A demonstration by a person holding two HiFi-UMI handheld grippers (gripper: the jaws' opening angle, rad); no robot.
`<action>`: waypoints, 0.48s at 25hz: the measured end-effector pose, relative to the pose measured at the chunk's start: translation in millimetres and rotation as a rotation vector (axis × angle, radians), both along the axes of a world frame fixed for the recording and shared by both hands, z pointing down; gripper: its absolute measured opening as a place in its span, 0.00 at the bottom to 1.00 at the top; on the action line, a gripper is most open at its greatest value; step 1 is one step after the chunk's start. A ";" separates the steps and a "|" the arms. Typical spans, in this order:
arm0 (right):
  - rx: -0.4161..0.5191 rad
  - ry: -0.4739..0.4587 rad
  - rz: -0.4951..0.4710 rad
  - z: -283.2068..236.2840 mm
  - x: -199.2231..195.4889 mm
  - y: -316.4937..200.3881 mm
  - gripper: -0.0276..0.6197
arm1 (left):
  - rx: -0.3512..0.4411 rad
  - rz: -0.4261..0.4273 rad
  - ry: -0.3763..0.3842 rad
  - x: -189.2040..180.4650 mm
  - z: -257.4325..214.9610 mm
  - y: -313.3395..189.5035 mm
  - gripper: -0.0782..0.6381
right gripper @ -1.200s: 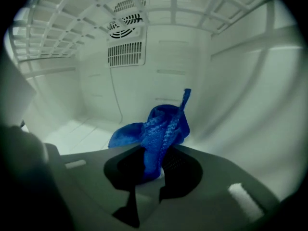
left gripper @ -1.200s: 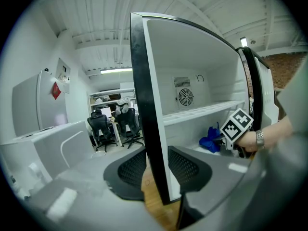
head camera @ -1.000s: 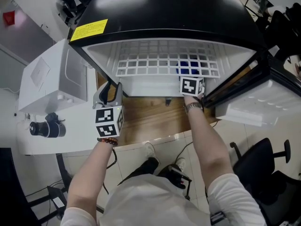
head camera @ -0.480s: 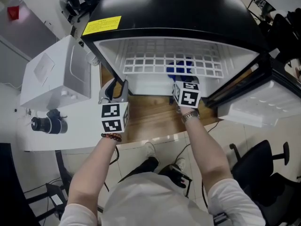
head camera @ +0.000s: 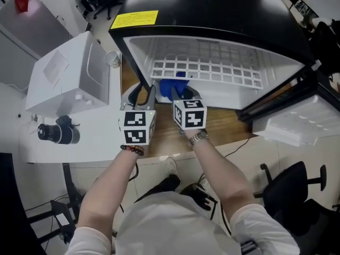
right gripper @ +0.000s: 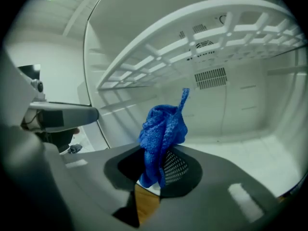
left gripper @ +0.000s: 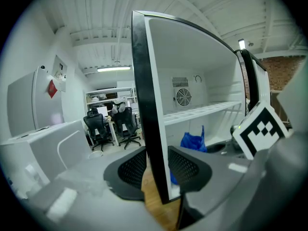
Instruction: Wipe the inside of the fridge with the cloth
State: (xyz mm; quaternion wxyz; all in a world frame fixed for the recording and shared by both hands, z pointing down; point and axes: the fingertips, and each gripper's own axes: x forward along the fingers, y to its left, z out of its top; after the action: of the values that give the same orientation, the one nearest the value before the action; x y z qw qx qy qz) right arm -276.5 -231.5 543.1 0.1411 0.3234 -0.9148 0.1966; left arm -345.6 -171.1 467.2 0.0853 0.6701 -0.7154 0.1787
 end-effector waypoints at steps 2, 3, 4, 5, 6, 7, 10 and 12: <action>-0.016 0.025 -0.027 12.9 -11.6 9.2 0.16 | 0.001 0.007 -0.002 0.8 -0.3 -0.2 0.29; -0.026 0.043 -0.039 21.1 -16.5 12.8 0.16 | 0.002 0.010 -0.002 0.9 -0.6 -0.3 0.29; -0.035 0.063 -0.049 30.1 -20.7 15.7 0.16 | 0.002 0.011 -0.003 0.7 -0.5 -0.3 0.29; -0.045 0.085 -0.056 39.3 -23.8 17.9 0.16 | 0.001 0.012 -0.003 0.4 0.0 -0.1 0.29; -0.053 0.106 -0.060 47.9 -25.6 19.3 0.16 | 0.001 0.013 -0.002 0.3 0.3 0.0 0.29; -0.057 0.126 -0.061 55.1 -26.4 19.6 0.16 | 0.001 0.015 -0.002 0.5 0.3 0.2 0.29; -0.044 0.177 -0.057 66.1 -25.5 16.7 0.16 | 0.002 0.022 -0.004 0.8 0.3 1.1 0.29; -0.041 0.200 -0.050 69.0 -23.1 14.8 0.16 | 0.004 0.025 -0.005 0.7 0.3 1.9 0.29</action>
State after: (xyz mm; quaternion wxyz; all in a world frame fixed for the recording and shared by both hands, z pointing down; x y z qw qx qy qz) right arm -299.7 -216.6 612.2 0.2432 0.3157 -0.8997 0.1783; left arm -344.9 -169.3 467.4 0.0800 0.6787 -0.7075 0.1801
